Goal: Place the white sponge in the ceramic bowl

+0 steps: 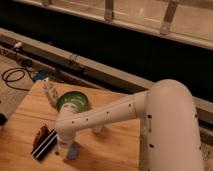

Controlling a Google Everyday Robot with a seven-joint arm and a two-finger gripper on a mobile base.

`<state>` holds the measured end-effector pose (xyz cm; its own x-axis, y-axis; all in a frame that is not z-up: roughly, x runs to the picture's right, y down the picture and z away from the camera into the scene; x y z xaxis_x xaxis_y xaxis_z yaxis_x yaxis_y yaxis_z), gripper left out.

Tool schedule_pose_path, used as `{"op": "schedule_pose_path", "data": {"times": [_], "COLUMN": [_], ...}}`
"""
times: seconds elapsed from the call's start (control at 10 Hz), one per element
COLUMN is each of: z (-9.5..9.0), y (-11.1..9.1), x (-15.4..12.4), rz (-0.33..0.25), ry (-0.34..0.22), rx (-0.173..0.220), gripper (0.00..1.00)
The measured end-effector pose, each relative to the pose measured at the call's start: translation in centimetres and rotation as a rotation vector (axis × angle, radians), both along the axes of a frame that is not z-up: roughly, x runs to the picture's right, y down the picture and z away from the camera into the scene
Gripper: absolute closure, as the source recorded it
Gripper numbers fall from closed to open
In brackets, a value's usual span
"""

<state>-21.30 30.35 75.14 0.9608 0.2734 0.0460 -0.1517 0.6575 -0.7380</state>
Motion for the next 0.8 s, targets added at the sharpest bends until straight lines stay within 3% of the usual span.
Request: {"op": "schedule_pose_path", "data": {"times": [0.3,0.4,0.6,0.8], "z": [0.1,0.0,0.0,-0.8], "y": [0.1,0.1,0.1,-1.0], "x": [0.1,0.1,0.2,0.1], "rz": [0.021,0.02,0.019,0.019], "ry": [0.008,0.009,0.01,-0.008], "rx": [0.004,0.004,0.004,0.04], "gripper": [0.93,0.99,1.0,1.0]}}
